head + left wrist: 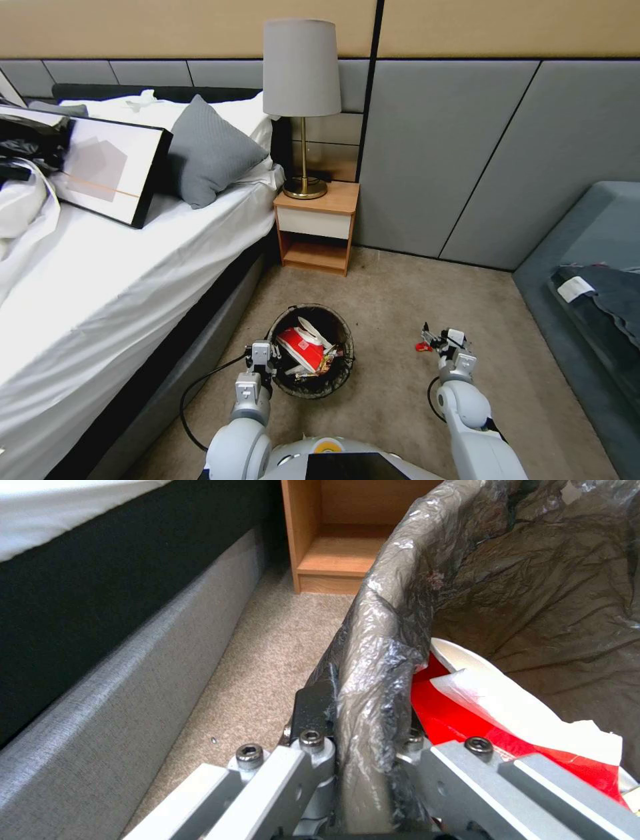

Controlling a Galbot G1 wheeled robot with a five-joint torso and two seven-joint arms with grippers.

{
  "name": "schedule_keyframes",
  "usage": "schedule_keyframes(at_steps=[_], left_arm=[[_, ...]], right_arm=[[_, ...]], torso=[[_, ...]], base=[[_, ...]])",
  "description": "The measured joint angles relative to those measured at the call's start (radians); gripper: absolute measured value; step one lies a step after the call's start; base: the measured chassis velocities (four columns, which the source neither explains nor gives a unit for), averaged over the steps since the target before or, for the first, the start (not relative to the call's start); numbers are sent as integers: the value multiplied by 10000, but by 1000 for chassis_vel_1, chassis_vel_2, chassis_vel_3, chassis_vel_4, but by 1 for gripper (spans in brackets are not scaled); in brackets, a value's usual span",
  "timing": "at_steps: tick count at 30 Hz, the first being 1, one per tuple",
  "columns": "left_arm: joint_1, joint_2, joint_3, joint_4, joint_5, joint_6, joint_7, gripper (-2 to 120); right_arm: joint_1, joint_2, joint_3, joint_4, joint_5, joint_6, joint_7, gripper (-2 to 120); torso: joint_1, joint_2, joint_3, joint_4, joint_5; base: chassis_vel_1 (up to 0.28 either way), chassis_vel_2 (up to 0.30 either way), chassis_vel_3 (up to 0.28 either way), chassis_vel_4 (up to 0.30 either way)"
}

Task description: Pick up the trash bin, then pick up the garbage from the floor and place it into the trash bin.

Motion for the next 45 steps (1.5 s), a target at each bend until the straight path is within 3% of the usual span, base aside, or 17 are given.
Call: schedule_keyframes(at_steps=[22,38,45], left_arm=[[26,16,86,-22,21,9,-5,2],[99,41,59,-68,44,-7,-8,2],[123,31,66,-41,66,-8,-22,2]], right_arm=[[245,110,-72,-30,1229,-15,-207,100],[1368,536,-113,-1450,1991,-110,124,100],[2020,586,-163,-2196,2366,431,-29,100]], torso=[[0,0,0,1,-2],[0,0,0,0,-2],[1,0,0,1,-1]], base=[[0,0,0,0],[0,0,0,0],[0,0,0,0]])
